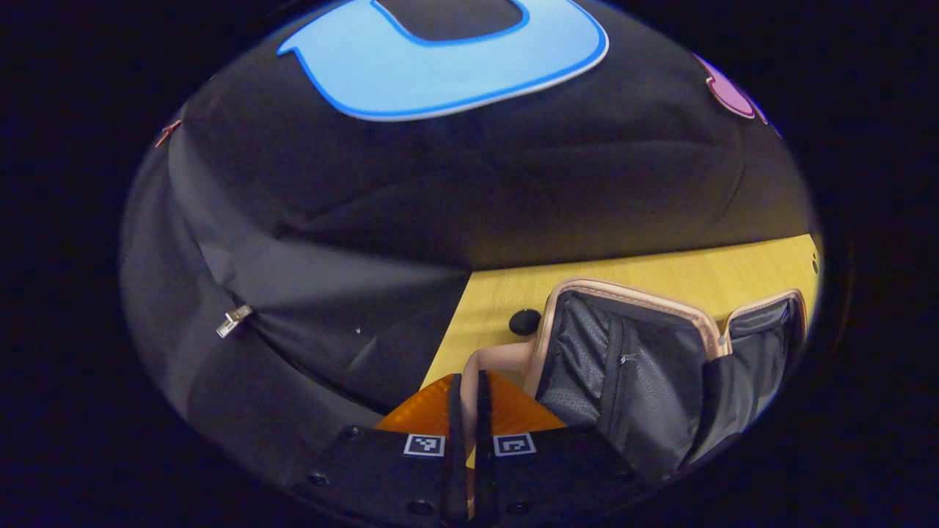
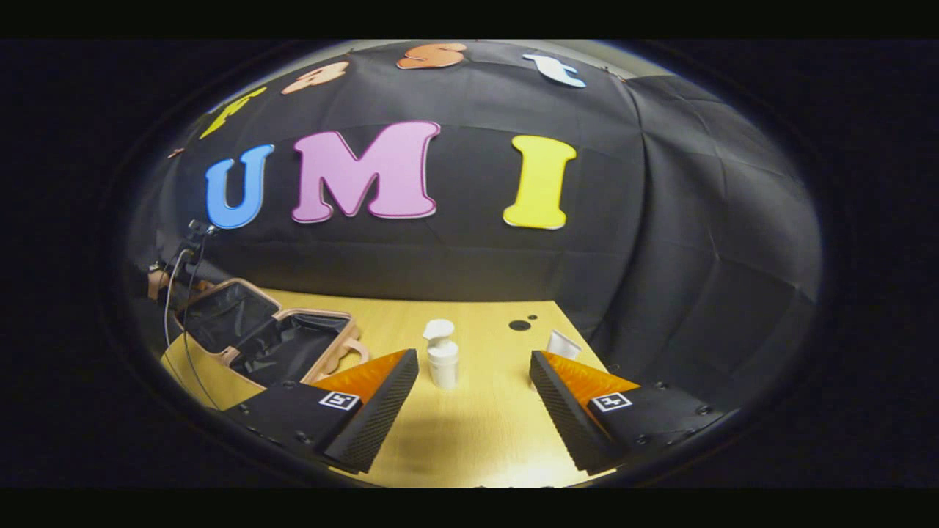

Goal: First open the suitcase, pack the skin care products into it, and then close the suitcase.

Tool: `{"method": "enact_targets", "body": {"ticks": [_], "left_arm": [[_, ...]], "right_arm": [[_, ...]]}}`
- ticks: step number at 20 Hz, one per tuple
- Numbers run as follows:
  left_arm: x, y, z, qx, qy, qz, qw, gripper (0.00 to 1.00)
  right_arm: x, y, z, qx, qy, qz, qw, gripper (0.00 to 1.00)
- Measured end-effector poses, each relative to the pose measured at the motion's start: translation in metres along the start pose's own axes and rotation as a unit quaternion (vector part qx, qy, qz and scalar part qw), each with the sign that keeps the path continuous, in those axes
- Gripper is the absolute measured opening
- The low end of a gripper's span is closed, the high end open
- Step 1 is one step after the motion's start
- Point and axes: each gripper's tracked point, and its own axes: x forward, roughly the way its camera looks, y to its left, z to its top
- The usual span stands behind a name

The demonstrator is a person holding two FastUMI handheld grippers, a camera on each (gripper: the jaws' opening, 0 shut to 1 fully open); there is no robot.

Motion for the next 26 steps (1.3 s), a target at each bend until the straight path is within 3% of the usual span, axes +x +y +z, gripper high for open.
{"method": "enact_targets", "body": {"ticks": [4, 6, 8, 9, 12, 14, 15, 17, 21, 26], "left_arm": [[0.011, -0.007, -0.014, -0.06, 0.05, -0.028, 0.997, 0.1], [0.006, 0.001, -0.003, -0.06, 0.035, -0.024, 0.997, 0.1], [0.003, 0.012, -0.01, -0.041, 0.041, -0.002, 0.998, 0.16], [-0.002, 0.017, -0.01, -0.034, 0.044, 0.012, 0.998, 0.29], [-0.021, 0.027, 0.009, -0.055, 0.004, 0.031, 0.998, 0.3], [-0.046, 0.026, 0.033, -0.063, -0.037, 0.028, 0.997, 0.7], [-0.062, 0.017, 0.046, -0.067, -0.061, 0.009, 0.996, 0.89], [-0.092, -0.022, 0.064, -0.089, -0.1, -0.056, 0.989, 0.98], [-0.182, -0.117, 0.085, -0.125, -0.179, -0.144, 0.965, 0.99], [-0.264, -0.25, 0.081, -0.107, -0.235, -0.215, 0.942, 0.99]], "right_arm": [[0.005, -0.004, -0.027, -0.011, 0.023, -0.022, 0.999, 0.98], [0.007, -0.006, -0.027, -0.013, 0.024, -0.029, 0.999, 0.98], [0.006, -0.005, -0.026, -0.005, 0.022, -0.029, 0.999, 0.98], [0.005, -0.005, -0.024, -0.004, 0.019, -0.029, 0.999, 0.98], [0.002, -0.004, -0.018, -0.005, 0.01, -0.028, 1.0, 0.98], [0.004, -0.01, -0.017, 0.0, 0.011, -0.03, 1.0, 0.98], [0.005, -0.014, -0.016, 0.005, 0.011, -0.032, 0.999, 0.98], [0.006, -0.019, -0.013, 0.019, 0.007, -0.033, 0.999, 0.98], [0.008, -0.032, -0.008, 0.034, 0.001, -0.032, 0.999, 0.97], [0.012, -0.056, -0.013, 0.052, 0.002, -0.033, 0.998, 0.97]]}}
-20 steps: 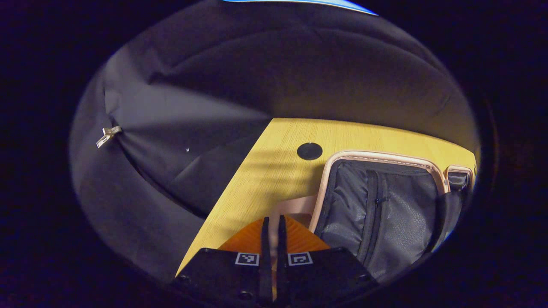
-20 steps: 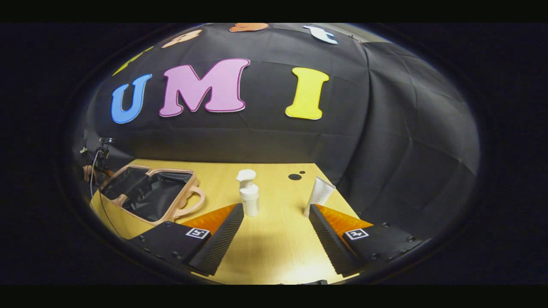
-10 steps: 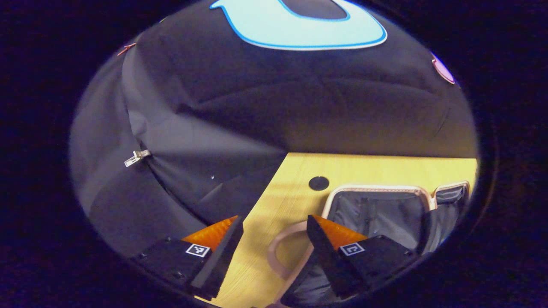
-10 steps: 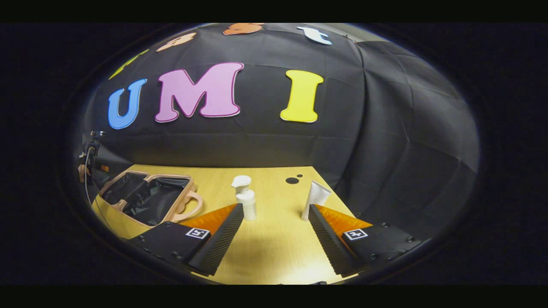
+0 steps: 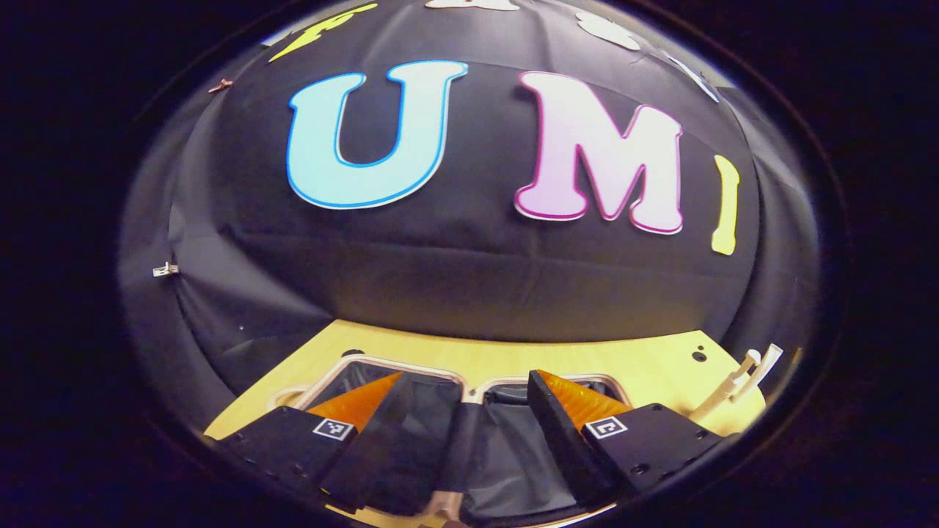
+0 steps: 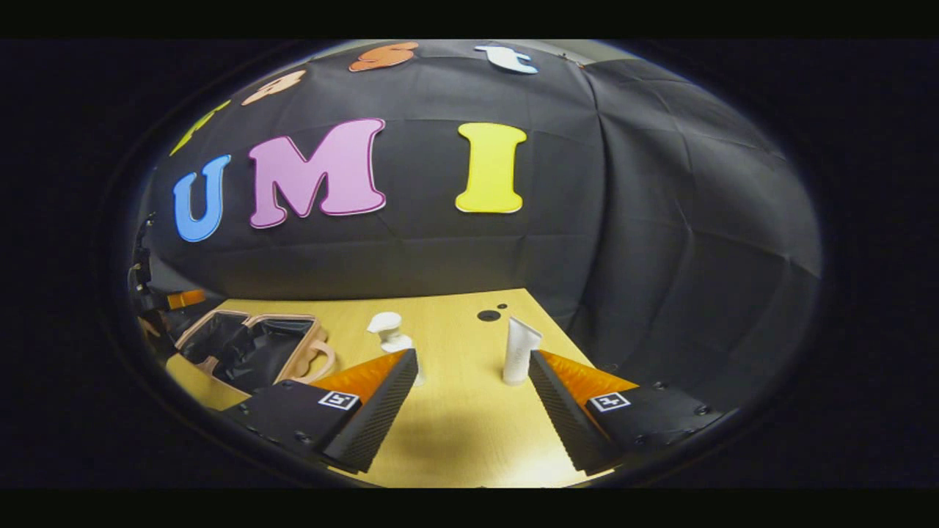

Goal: First open the suitcase, pack the skin care products into it, and then close the suitcase.

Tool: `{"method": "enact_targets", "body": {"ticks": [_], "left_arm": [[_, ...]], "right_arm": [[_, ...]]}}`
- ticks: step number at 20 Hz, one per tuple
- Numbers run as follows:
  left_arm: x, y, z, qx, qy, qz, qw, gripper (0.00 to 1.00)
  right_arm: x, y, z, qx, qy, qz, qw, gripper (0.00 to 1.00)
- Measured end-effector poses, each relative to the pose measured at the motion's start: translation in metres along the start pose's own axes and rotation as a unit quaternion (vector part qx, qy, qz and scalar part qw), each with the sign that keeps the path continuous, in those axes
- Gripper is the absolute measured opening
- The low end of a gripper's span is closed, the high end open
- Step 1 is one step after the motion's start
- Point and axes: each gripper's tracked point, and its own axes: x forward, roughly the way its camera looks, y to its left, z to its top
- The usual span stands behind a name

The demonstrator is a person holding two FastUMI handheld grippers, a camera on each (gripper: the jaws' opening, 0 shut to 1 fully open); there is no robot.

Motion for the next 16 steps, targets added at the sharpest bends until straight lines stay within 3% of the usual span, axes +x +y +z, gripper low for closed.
{"method": "enact_targets", "body": {"ticks": [3, 6, 12, 16], "left_arm": [[-0.002, -0.075, -0.02, -0.031, -0.002, -0.047, 0.998, 0.99], [-0.002, -0.143, -0.05, -0.043, 0.009, -0.087, 0.995, 0.99], [-0.006, -0.257, -0.123, -0.028, 0.063, -0.178, 0.982, 0.96], [0.005, -0.315, -0.145, 0.01, 0.067, -0.23, 0.971, 0.97]], "right_arm": [[0.007, -0.012, -0.006, 0.035, 0.011, -0.001, 0.999, 0.98], [0.013, -0.024, -0.011, 0.029, 0.013, -0.004, 0.999, 0.97], [0.018, -0.044, -0.044, 0.034, 0.036, -0.01, 0.999, 0.97], [0.013, -0.05, -0.082, 0.035, 0.069, -0.008, 0.997, 0.97]]}}
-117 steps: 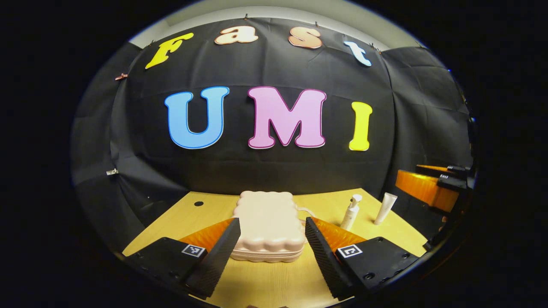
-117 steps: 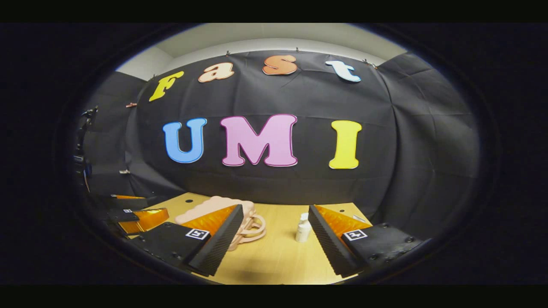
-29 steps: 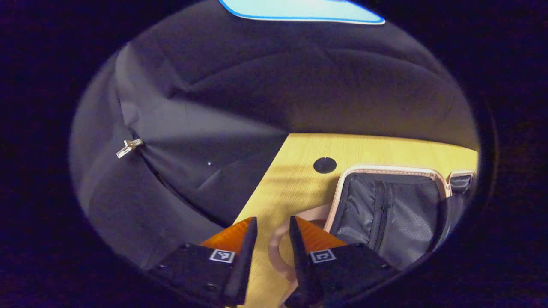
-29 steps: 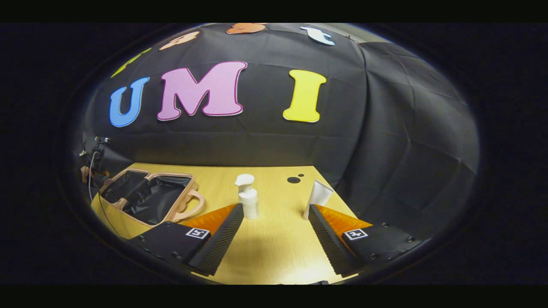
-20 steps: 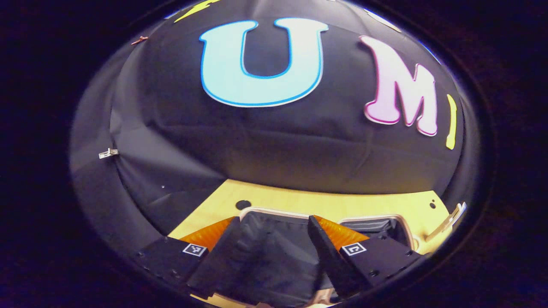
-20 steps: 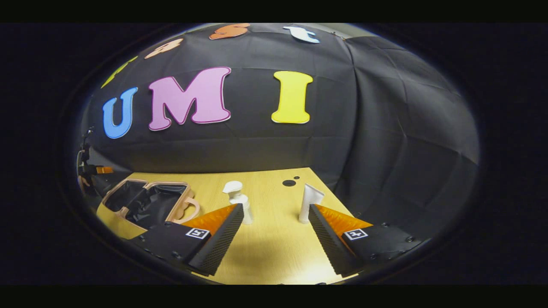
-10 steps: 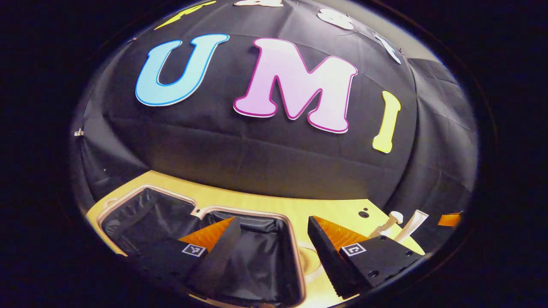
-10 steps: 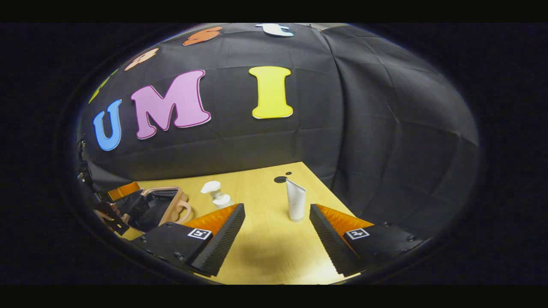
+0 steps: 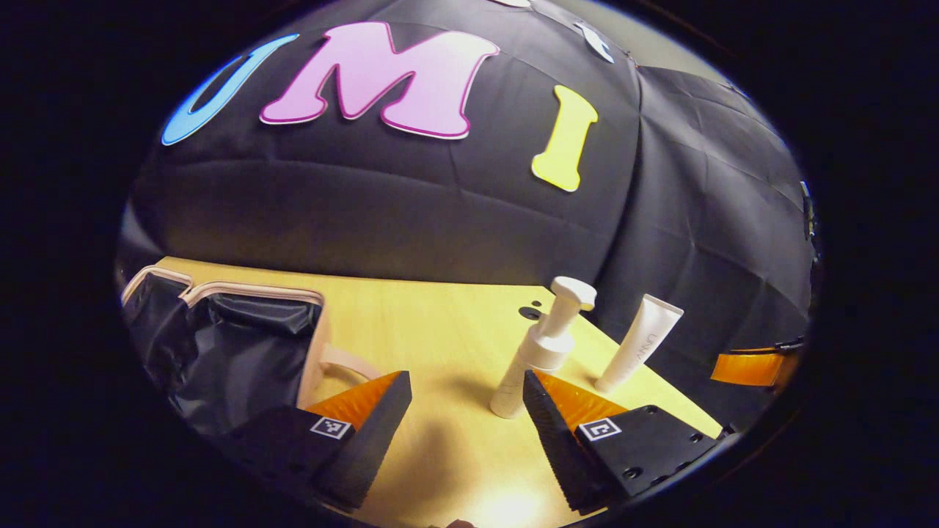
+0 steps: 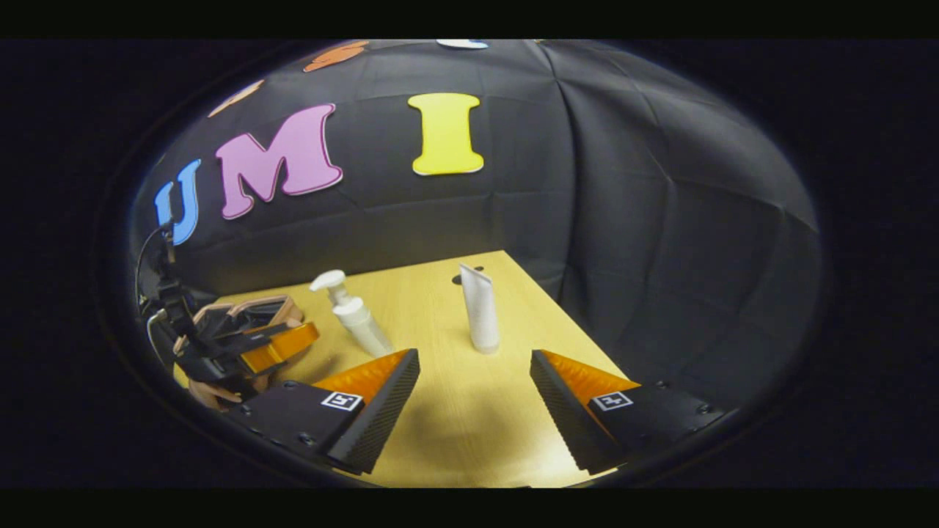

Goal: First open the suitcase, pack the skin care products into it, and then close the suitcase.

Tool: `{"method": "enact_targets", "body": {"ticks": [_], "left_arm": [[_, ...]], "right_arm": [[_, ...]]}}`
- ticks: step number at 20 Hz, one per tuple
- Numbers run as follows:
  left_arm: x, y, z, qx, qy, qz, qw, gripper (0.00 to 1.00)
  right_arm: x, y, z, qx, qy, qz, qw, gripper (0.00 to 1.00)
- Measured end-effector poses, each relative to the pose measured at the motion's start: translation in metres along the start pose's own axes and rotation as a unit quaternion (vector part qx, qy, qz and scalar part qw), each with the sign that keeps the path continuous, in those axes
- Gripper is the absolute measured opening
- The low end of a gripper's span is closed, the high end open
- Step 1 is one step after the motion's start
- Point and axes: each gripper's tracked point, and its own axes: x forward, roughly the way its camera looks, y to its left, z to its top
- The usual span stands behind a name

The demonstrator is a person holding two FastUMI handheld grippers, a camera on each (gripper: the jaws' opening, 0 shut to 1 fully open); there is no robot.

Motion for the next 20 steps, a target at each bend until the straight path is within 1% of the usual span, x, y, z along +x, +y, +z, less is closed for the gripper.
{"method": "enact_targets", "body": {"ticks": [3, 4, 5, 6, 9, 11, 12, 13, 14, 15, 17, 19, 20], "left_arm": [[0.032, -0.023, -0.01, 0.04, 0.003, -0.019, 0.999, 0.97], [0.042, -0.028, -0.014, 0.049, 0.004, -0.023, 0.999, 0.97], [0.051, -0.035, -0.015, 0.057, 0.001, -0.031, 0.998, 0.96], [0.062, -0.038, -0.014, 0.066, -0.002, -0.034, 0.997, 0.97], [0.094, -0.047, -0.013, 0.079, -0.006, -0.04, 0.996, 0.96], [0.109, -0.052, -0.014, 0.077, -0.003, -0.043, 0.996, 0.96], [0.114, -0.05, -0.013, 0.079, -0.003, -0.036, 0.996, 0.92], [0.116, -0.049, -0.013, 0.082, -0.001, -0.033, 0.996, 0.77], [0.114, -0.052, -0.012, 0.087, -0.002, -0.036, 0.996, 0.74], [0.119, -0.053, -0.013, 0.088, -0.002, -0.034, 0.995, 0.66], [0.119, -0.052, -0.013, 0.082, 0.004, -0.033, 0.996, 0.64], [0.106, -0.049, -0.013, 0.065, 0.008, -0.036, 0.997, 0.63], [0.097, -0.046, -0.01, 0.064, 0.005, -0.035, 0.997, 0.63]], "right_arm": [[0.011, 0.0, -0.022, 0.002, 0.022, 0.011, 1.0, 0.97], [0.018, -0.001, -0.025, 0.003, 0.024, 0.011, 1.0, 0.9], [0.023, -0.003, -0.029, 0.002, 0.027, 0.011, 1.0, 0.9], [0.029, -0.005, -0.03, 0.003, 0.027, 0.012, 1.0, 0.98], [0.049, -0.012, -0.029, 0.004, 0.022, 0.007, 1.0, 0.98], [0.059, -0.014, -0.028, 0.012, 0.024, 0.004, 1.0, 0.98], [0.062, -0.014, -0.025, 0.021, 0.024, 0.004, 1.0, 0.98], [0.065, -0.013, -0.025, 0.025, 0.023, 0.005, 0.999, 0.98], [0.069, -0.012, -0.026, 0.025, 0.025, 0.005, 0.999, 0.98], [0.073, -0.011, -0.028, 0.02, 0.028, 0.004, 0.999, 0.98], [0.084, -0.012, -0.028, 0.008, 0.027, -0.002, 1.0, 0.98], [0.1, -0.014, -0.025, 0.008, 0.019, -0.007, 1.0, 0.98], [0.111, -0.014, -0.023, 0.013, 0.018, -0.01, 1.0, 0.98]]}}
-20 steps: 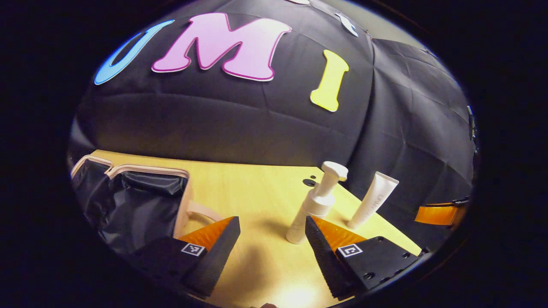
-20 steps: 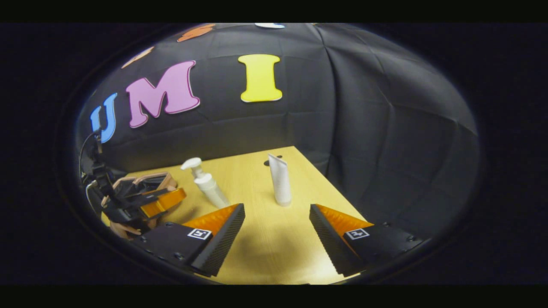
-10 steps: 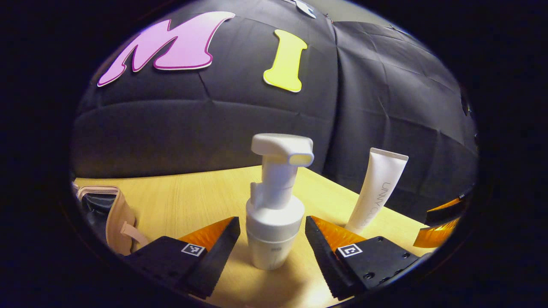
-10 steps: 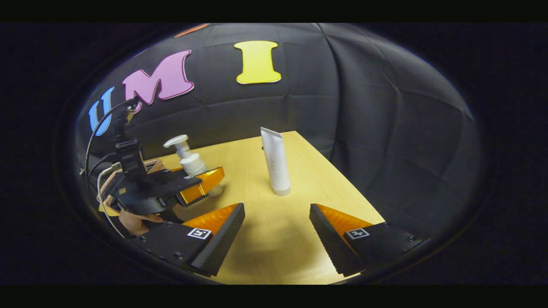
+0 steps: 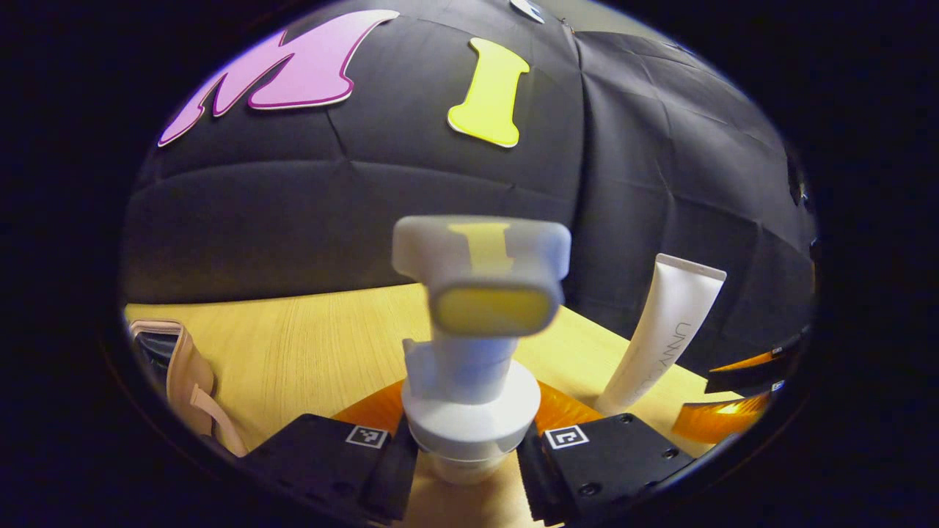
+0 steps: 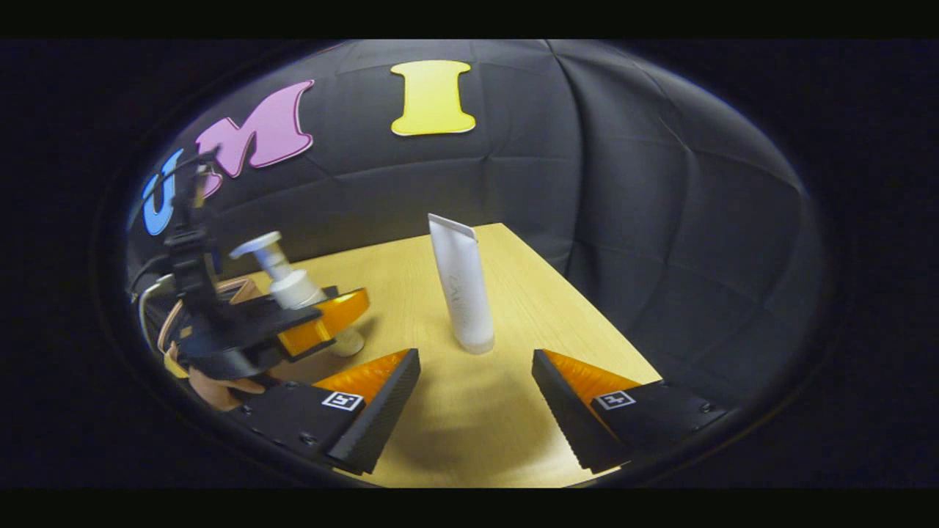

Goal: First open the suitcase, pack the skin care products into it, and then close the suitcase.

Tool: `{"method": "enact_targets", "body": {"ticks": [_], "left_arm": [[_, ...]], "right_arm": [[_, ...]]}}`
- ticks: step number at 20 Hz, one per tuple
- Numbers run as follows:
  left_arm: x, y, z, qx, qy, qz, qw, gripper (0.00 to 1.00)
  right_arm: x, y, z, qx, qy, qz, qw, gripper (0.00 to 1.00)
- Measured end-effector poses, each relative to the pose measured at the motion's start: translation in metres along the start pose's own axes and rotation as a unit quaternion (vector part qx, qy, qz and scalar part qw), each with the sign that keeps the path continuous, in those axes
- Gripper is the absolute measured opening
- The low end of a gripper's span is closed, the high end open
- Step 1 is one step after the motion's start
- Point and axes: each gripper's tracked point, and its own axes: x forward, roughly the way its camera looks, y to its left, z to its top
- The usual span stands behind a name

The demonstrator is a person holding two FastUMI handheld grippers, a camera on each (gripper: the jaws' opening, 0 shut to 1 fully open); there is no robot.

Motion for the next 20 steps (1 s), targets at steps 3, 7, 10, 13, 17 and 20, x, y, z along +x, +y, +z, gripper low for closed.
{"method": "enact_targets", "body": {"ticks": [3, 7, 10, 13, 17, 20], "left_arm": [[-0.031, 0.006, 0.013, -0.001, -0.007, -0.003, 1.0, 0.63], [-0.076, 0.012, 0.022, -0.012, 0.0, -0.002, 1.0, 0.63], [-0.104, 0.018, 0.022, -0.037, 0.002, 0.009, 0.999, 0.63], [-0.126, 0.031, 0.019, -0.048, 0.003, 0.031, 0.998, 0.63], [-0.154, 0.051, 0.019, -0.064, -0.005, 0.061, 0.996, 0.63], [-0.179, 0.07, 0.026, -0.073, -0.016, 0.085, 0.994, 0.63]], "right_arm": [[0.03, 0.004, 0.008, 0.012, -0.009, -0.001, 1.0, 0.98], [0.071, 0.008, 0.017, 0.009, -0.012, -0.008, 1.0, 0.98], [0.093, 0.013, 0.012, 0.004, 0.0, -0.015, 1.0, 0.98], [0.102, 0.011, 0.009, -0.022, -0.001, -0.031, 0.999, 0.65], [0.101, 0.013, 0.009, -0.04, 0.001, -0.02, 0.999, 0.52], [0.078, 0.023, 0.018, -0.058, -0.008, -0.01, 0.998, 0.48]]}}
